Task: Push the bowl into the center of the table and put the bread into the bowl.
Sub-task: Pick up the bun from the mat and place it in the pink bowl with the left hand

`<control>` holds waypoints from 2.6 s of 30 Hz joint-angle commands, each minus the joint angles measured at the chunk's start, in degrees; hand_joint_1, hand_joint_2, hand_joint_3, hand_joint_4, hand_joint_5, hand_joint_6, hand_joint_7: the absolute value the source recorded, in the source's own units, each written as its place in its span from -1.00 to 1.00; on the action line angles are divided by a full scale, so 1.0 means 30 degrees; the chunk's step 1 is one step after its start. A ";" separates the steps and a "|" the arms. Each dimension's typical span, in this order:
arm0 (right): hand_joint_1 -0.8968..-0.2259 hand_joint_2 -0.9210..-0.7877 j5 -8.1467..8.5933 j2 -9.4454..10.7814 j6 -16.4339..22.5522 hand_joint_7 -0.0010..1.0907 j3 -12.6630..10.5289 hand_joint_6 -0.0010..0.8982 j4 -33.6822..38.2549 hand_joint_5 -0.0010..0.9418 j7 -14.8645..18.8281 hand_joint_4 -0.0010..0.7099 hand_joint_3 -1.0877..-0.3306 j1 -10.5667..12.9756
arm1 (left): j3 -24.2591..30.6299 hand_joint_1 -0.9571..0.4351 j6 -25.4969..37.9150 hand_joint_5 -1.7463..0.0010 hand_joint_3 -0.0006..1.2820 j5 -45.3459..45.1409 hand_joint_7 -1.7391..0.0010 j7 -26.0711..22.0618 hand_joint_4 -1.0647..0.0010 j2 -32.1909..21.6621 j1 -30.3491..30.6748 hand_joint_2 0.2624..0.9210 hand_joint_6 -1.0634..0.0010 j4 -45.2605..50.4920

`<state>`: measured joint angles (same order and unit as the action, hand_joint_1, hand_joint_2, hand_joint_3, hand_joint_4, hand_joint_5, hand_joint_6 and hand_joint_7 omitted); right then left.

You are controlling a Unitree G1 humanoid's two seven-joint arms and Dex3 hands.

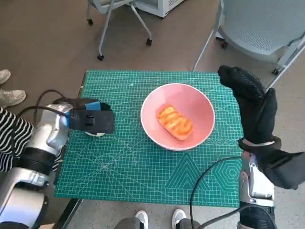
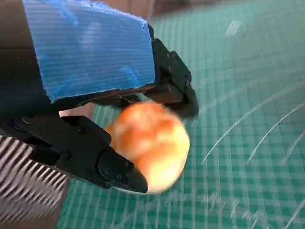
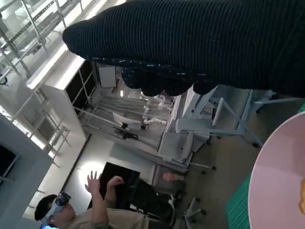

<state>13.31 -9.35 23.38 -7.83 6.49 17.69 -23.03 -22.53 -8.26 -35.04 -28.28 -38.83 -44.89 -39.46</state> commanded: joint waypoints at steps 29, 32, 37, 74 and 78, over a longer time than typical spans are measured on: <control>-0.48 -1.00 0.0282 -0.0106 -0.0455 -0.01 0.0123 -0.73 0.0583 -1.00 0.0549 -0.34 -0.01 -0.0010 | 0.5377 0.38 0.0847 -0.21 -0.95 0.6570 -0.10 -0.0815 -0.61 0.1232 0.1024 0.85 -0.42 1.5902; -0.48 -1.00 0.0356 -0.0085 -0.0491 0.00 0.0140 -0.73 0.0567 -1.00 0.0624 -0.35 -0.01 -0.0012 | 0.4690 0.38 0.1592 -0.25 -0.93 0.6137 -0.16 -0.1027 -0.55 0.1920 0.0194 0.88 -0.35 1.6152; -0.47 -1.00 0.0337 -0.0040 -0.0434 0.00 0.0168 -0.74 0.0504 -1.00 0.0643 -0.36 -0.01 0.0043 | 0.3347 0.38 0.2442 -0.20 -0.91 0.5341 -0.28 -0.1046 -0.53 0.3317 -0.1008 0.89 -0.26 1.5646; -0.52 -1.00 0.0174 -0.0092 -0.0936 0.01 -0.0219 -0.72 -0.0754 -0.99 -0.0067 -0.33 0.05 0.0556 | 0.0350 -0.18 0.2071 1.00 -0.97 0.3812 1.00 -0.1867 0.94 0.6203 -0.1550 0.60 0.61 0.9003; -0.52 -1.00 0.0135 -0.0121 -0.0893 0.01 -0.0229 -0.71 -0.0754 -0.99 -0.0066 -0.32 0.06 0.0477 | 0.0862 -0.26 0.1337 1.00 -0.96 0.4198 1.00 -0.1318 0.96 0.6150 -0.1244 0.69 0.64 0.8983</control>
<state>13.73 -9.61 21.54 -8.49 4.15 17.90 -22.17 -21.34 -2.53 -23.68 -33.56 -20.06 -49.53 -12.35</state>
